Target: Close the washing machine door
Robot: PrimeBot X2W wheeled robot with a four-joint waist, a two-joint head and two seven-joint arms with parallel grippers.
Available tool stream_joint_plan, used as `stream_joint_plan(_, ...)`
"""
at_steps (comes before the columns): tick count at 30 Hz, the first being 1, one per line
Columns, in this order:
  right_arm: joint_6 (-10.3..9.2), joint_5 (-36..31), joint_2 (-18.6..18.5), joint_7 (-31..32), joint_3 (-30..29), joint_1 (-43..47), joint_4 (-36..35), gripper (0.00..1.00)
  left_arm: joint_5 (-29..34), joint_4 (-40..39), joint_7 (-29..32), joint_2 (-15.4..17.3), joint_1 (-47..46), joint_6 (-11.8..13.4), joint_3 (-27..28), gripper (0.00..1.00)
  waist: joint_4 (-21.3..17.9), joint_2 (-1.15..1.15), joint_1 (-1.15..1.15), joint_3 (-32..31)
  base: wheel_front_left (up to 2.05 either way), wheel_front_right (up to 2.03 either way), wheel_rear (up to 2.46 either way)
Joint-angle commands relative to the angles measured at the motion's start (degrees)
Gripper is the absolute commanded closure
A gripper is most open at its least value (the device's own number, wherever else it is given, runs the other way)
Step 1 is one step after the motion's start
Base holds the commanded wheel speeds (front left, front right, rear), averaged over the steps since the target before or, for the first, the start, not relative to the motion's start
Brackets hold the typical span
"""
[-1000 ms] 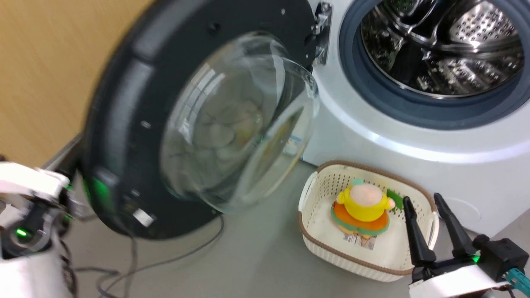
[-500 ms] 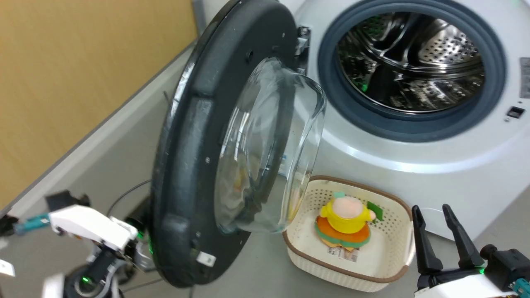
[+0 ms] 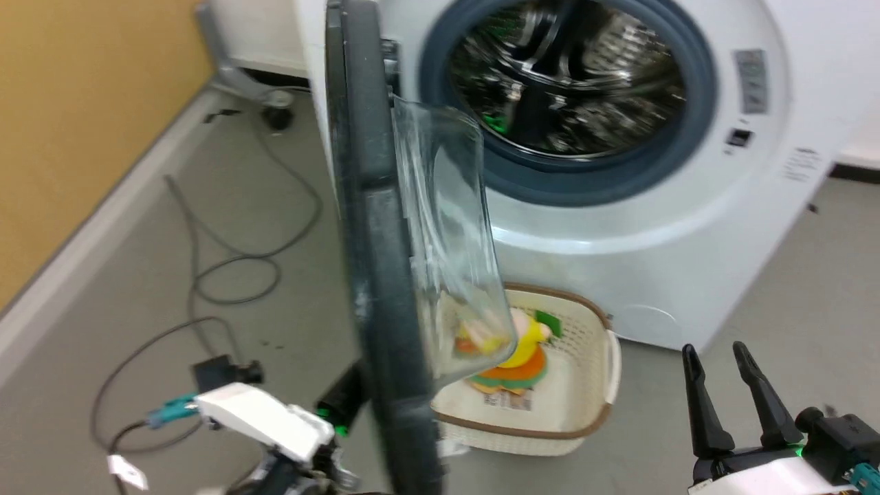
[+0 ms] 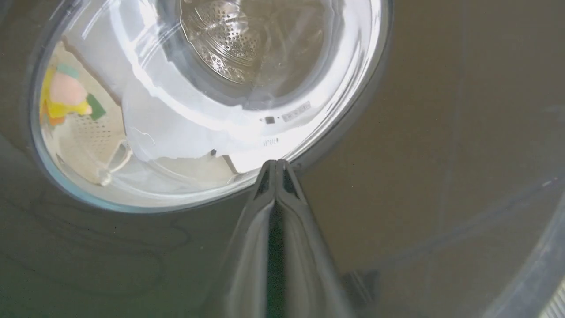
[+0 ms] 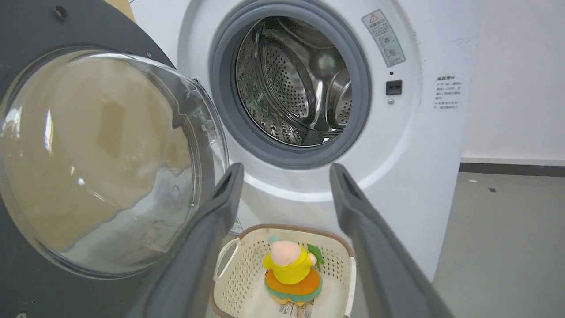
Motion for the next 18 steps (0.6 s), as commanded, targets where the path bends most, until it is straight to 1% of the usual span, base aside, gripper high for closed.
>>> stream_joint_plan(1, 0.05, 0.09, -0.49, -0.26, 0.12, -0.03, -0.10, 0.00, -0.59, -0.40, -1.57, -0.18, 0.67, 0.19, -2.61, 1.00, -3.62, 0.00, 0.00, 1.41, 0.00, 0.00, 0.00)
stream_joint_plan(3, 0.05, 0.09, -0.67, -0.26, 0.34, -0.41, -0.13, 0.00, -0.84, -0.34, -3.69, -0.19, 0.34, 0.28, -5.43, 1.00, -5.87, 0.00, 0.00, 2.05, 0.00, 0.00, 0.00)
stream_joint_plan(7, 0.05, 0.20, -0.76, -0.26, 1.06, -1.66, -0.41, 0.00, -0.67, 0.57, -7.93, -0.19, -1.35, -0.71, -10.01, 1.00, -11.07, 0.00, 0.00, 3.86, 0.00, 0.00, 0.00)
stream_joint_plan(13, 0.05, 0.42, -0.39, -0.26, 1.37, -2.80, -0.62, 0.00, -0.57, 4.50, -14.24, -0.19, -6.67, -2.20, -14.05, 1.00, -18.88, 0.00, 0.00, 6.70, 0.00, 0.00, 0.00)
stream_joint_plan(14, 0.05, 0.72, 0.27, -0.26, 1.54, -3.23, -0.76, 0.00, -1.46, 9.26, -19.57, -0.19, -12.86, -2.33, -15.23, 1.00, -24.32, 0.00, 0.00, 9.08, 0.00, 0.00, 0.00)
stream_joint_plan(18, 0.05, 1.05, 0.87, -0.26, 2.25, -3.84, -0.53, 0.00, -2.73, 13.61, -23.53, -0.19, -19.03, -2.09, -15.46, 1.00, -27.94, 0.00, 0.00, 10.51, 0.00, 0.00, 0.00)
